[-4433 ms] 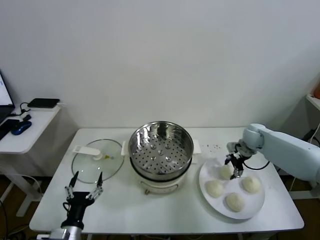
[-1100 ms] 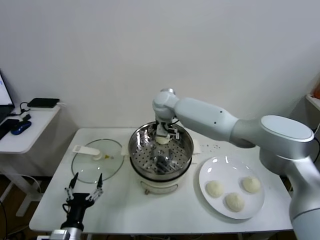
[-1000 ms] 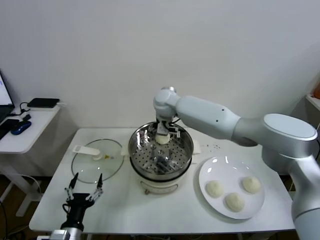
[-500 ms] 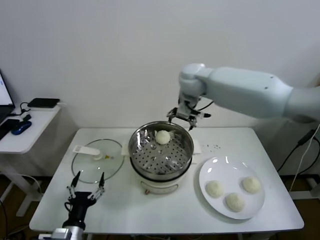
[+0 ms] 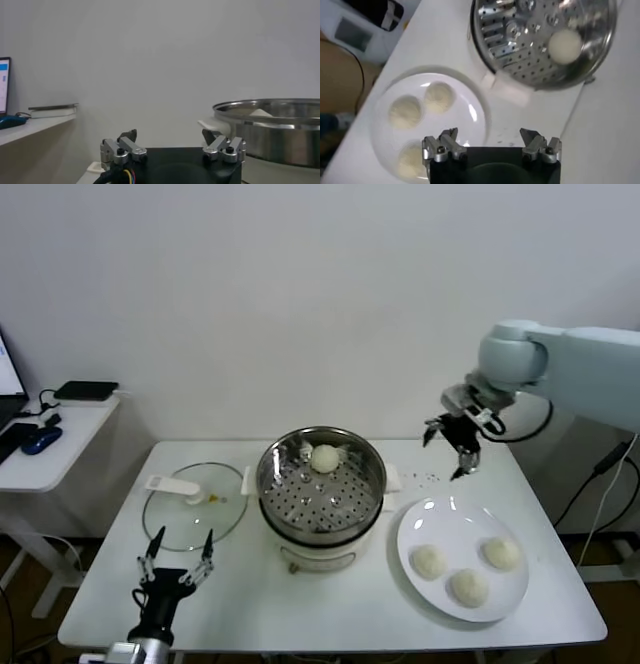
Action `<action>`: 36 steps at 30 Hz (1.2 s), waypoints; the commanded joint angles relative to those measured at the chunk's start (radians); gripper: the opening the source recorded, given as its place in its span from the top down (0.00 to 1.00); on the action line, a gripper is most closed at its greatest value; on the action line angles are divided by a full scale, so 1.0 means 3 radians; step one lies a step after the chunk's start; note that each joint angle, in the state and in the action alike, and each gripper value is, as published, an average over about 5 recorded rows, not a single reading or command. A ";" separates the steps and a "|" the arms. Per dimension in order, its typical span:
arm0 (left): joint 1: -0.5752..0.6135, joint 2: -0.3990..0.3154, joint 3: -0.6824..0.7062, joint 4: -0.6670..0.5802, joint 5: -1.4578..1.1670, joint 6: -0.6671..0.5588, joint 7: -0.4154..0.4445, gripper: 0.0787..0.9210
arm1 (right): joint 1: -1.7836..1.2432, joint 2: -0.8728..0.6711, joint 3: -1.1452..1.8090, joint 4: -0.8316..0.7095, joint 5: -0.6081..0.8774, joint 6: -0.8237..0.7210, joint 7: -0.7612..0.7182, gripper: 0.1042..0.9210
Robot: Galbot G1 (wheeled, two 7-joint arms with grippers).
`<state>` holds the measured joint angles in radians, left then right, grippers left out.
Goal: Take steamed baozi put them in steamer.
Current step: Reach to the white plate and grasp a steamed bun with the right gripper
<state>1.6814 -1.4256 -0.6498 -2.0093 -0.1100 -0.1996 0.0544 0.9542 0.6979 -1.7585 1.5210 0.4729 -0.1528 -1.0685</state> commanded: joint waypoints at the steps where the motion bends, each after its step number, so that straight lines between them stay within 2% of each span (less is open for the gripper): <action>1: 0.0018 0.0004 0.0002 -0.0028 0.0001 0.0002 0.0001 0.12 | -0.0507 -0.0499 0.0094 0.0227 -0.0036 -0.0462 0.0080 0.12; 11: 0.0039 -0.0002 -0.0006 -0.0087 -0.0002 0.0017 0.0001 0.12 | -0.1351 -0.0347 0.0663 0.0121 -0.0226 -0.0528 0.0186 0.12; 22: 0.0048 0.0078 -0.0031 -0.0053 -0.0008 -0.0001 0.0010 0.12 | -0.1660 -0.0217 0.0779 0.0037 -0.0313 -0.0526 0.0248 0.12; 36: 0.0088 0.0062 -0.0020 -0.0038 0.0006 -0.0023 0.0012 0.12 | -0.2031 -0.0076 0.1063 -0.0302 -0.0566 -0.0453 0.0424 0.12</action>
<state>1.7062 -1.4075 -0.6557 -2.0219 -0.1095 -0.2057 0.0580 0.4231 0.6634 -1.4857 1.4752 0.3399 -0.2907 -0.9607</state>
